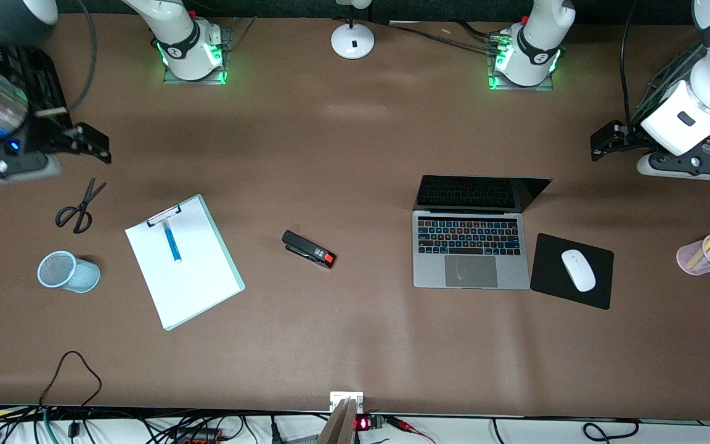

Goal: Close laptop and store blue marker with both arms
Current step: 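Reach the right gripper down to the blue marker on the clipboard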

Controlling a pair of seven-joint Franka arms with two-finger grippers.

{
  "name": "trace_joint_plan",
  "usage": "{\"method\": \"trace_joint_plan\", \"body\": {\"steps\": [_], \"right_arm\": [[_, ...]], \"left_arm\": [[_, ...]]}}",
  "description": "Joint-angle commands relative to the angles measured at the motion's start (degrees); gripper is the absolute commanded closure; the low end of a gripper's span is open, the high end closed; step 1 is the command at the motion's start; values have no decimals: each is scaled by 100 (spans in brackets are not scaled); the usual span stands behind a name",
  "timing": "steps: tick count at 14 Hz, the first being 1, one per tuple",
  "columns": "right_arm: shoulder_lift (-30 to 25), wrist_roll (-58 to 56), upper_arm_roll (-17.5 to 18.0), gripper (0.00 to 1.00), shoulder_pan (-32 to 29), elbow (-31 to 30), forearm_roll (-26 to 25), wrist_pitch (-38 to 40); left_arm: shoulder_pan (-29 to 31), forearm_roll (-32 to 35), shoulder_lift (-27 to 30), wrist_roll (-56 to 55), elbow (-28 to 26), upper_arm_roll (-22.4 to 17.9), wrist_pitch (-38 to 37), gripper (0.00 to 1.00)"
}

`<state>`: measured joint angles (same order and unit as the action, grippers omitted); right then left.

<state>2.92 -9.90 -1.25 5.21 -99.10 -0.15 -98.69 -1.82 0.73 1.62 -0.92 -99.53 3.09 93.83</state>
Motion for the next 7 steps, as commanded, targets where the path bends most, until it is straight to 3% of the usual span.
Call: {"method": "trace_joint_plan", "body": {"steps": [1, 6, 7], "right_arm": [[506, -284, 46, 0, 76, 136, -46, -141], [1736, -302, 55, 0, 340, 102, -204, -1149], [1956, -345, 55, 0, 384, 93, -266, -1326]], "left_arm": [[-3, -63, -188, 30, 170, -1, -111, 0], [15, 24, -759, 127, 750, -45, -295, 0], [6, 24, -812, 110, 768, -45, -295, 14]]}}
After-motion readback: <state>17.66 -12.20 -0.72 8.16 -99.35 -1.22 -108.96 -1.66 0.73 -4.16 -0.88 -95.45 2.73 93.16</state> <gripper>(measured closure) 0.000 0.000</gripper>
